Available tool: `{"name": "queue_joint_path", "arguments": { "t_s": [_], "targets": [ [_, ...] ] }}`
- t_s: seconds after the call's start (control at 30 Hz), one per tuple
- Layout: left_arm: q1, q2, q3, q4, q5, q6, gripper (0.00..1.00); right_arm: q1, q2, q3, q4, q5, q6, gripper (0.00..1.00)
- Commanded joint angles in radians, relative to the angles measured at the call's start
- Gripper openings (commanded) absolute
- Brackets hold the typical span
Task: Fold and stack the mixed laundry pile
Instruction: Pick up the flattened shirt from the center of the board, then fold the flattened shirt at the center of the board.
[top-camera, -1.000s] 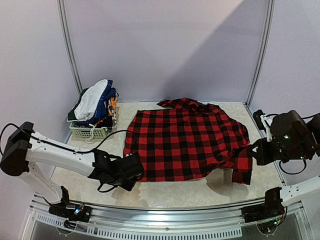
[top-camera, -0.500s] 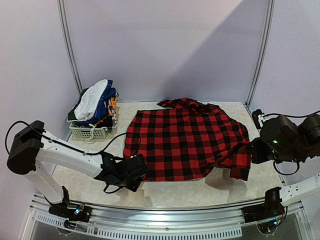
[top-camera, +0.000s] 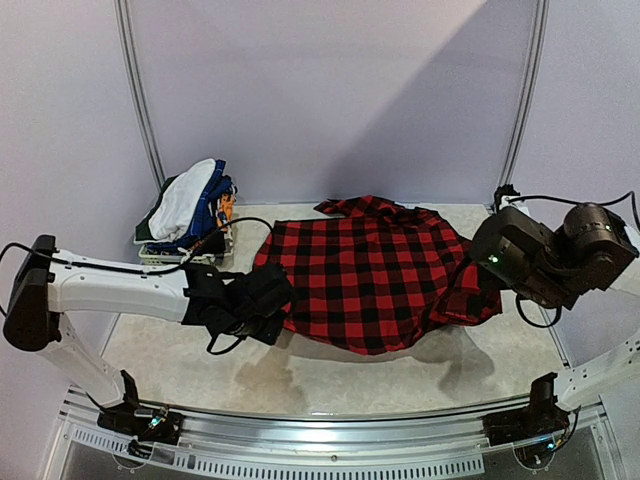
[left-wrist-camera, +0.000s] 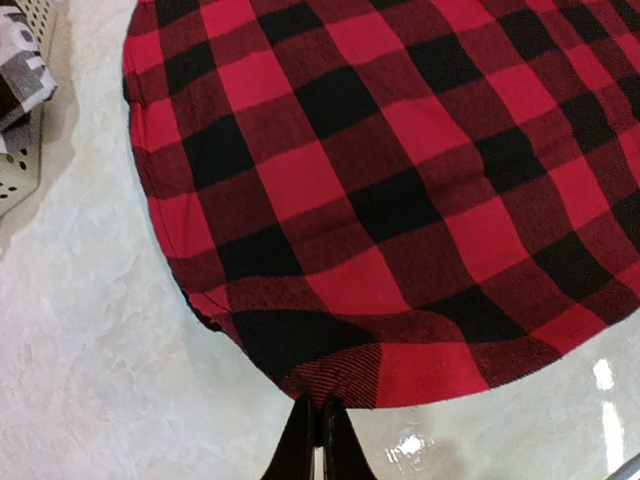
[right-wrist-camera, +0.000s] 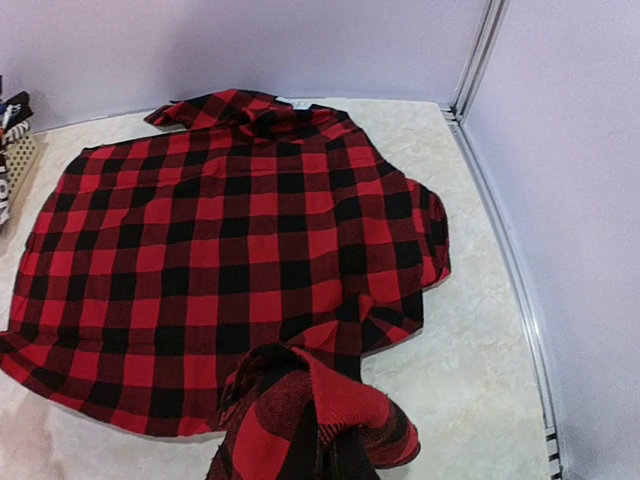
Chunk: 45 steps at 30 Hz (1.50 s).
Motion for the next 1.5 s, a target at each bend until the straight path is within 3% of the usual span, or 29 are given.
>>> {"name": "queue_joint_path", "arguments": {
  "t_s": [0.0,0.13,0.43,0.67,1.13,1.47],
  "targets": [
    [0.06,0.005,0.06,-0.047,-0.037,0.062,0.0,-0.085,0.07,0.078,0.022,0.093,-0.137,0.0],
    [0.115,0.027,0.099,-0.045,-0.032,0.091,0.0,-0.153,0.115,0.12,0.114,0.114,-0.265,0.0],
    [0.22,0.103,0.175,-0.044,-0.008,0.139,0.0,-0.249,0.156,0.144,0.463,0.068,-0.726,0.0],
    [0.282,0.161,0.213,-0.027,0.014,0.156,0.0,-0.32,0.249,0.189,0.592,0.046,-0.935,0.0],
    [0.383,0.294,0.285,0.003,0.07,0.191,0.0,-0.376,0.501,0.458,0.73,0.192,-1.218,0.0],
    [0.416,0.373,0.341,0.006,0.101,0.211,0.0,-0.378,0.6,0.404,0.77,0.194,-1.264,0.0]
  ]
}}
